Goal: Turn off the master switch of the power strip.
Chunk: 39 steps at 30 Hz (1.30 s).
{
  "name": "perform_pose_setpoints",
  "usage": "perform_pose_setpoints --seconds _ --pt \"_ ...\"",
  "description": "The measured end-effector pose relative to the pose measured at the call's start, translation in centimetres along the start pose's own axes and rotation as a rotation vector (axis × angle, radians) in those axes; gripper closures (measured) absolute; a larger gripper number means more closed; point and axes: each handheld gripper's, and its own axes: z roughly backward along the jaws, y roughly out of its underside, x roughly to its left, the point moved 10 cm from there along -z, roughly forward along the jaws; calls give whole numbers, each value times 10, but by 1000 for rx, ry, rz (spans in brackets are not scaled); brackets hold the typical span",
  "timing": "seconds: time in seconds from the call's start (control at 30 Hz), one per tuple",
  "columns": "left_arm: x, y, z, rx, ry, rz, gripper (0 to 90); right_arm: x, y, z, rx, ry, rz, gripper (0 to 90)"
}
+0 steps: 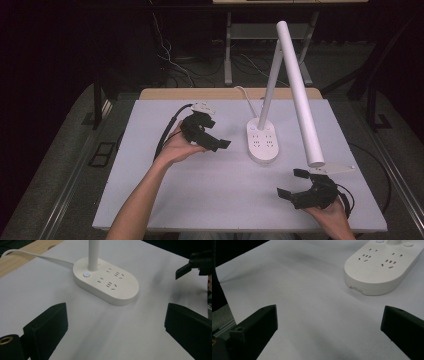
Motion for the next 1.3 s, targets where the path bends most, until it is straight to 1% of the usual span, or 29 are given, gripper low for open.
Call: perform_pose_setpoints --seconds 0.13,0.33,0.6,0.63,0.87,0.93,1.0,1.03,1.07,1.2,1.23,1.27,1.3 --pt "3 -3 -6 6 3 12 40 0 0 0 -1 0 2 2" --pt "6 -7 -18 27 5 8 42 0 0 0 0 1 1 2" --pt "12 -14 -29 34 5 20 48 -1 0 1 -2 3 -1 2" --pt "13 -14 -29 42 5 17 49 -1 0 1 -2 2 -1 2" --pt "20 -26 -36 30 -8 28 62 -1 0 1 -3 1 -1 2" --pt "21 -29 -38 32 -7 26 71 -1 0 1 -4 1 1 2" --pt "23 -31 -40 29 -11 34 74 -1 0 1 -3 1 0 2" --pt "25 -32 -41 34 -13 29 78 -1 0 1 -2 1 1 2" --pt "25 -34 -44 25 -16 39 85 -1 0 1 -1 0 0 2" --pt "31 -36 -48 38 -22 33 109 -1 0 1 0 0 0 2" --pt "32 -37 -50 35 -23 43 114 -1 0 1 -1 0 2 2" --pt "33 -38 -52 37 -22 45 123 -1 0 1 0 0 -1 2" --pt "34 -39 -54 28 -28 59 123 -1 0 1 0 0 -1 2"
